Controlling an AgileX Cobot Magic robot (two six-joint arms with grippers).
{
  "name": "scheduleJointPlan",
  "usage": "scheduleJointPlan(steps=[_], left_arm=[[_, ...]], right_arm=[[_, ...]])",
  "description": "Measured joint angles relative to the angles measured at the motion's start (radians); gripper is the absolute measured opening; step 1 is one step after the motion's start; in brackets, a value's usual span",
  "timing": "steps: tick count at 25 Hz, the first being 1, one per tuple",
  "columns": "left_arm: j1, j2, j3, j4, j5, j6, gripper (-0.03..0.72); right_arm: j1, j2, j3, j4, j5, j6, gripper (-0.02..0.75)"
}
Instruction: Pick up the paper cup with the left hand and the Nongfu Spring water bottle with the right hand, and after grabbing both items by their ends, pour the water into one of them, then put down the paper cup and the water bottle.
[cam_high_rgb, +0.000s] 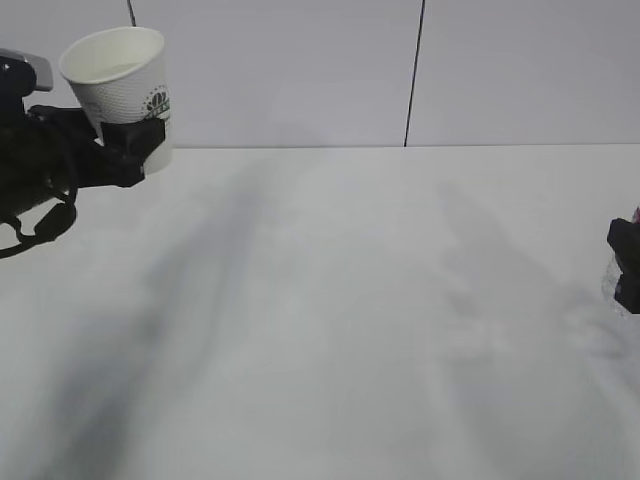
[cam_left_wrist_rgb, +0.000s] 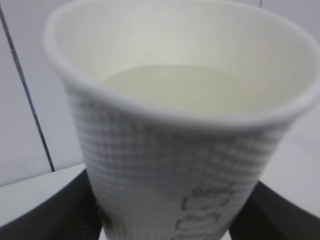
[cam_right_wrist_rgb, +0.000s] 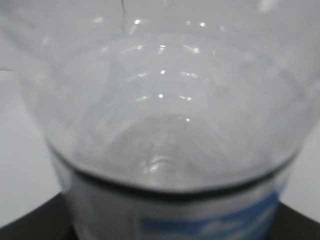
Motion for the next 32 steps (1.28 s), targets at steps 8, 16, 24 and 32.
scheduleJointPlan(steps=[8,16,24,32], left_arm=[[0.058,0.000,0.000,-0.015,0.000,0.000,0.498],[0.098,0.000,0.000,-0.079,0.000,0.000,0.498],[0.119,0.010,0.000,-0.116,0.000,0.000,0.498],[0.143,0.058,0.000,-0.147,-0.020,0.001,0.498]], right_arm=[[0.000,0.000,0.000,0.000,0.000,0.000,0.430],[0.000,0.000,0.000,0.000,0.000,0.000,0.430],[0.000,0.000,0.000,0.000,0.000,0.000,0.430],[0.000,0.000,0.000,0.000,0.000,0.000,0.430]])
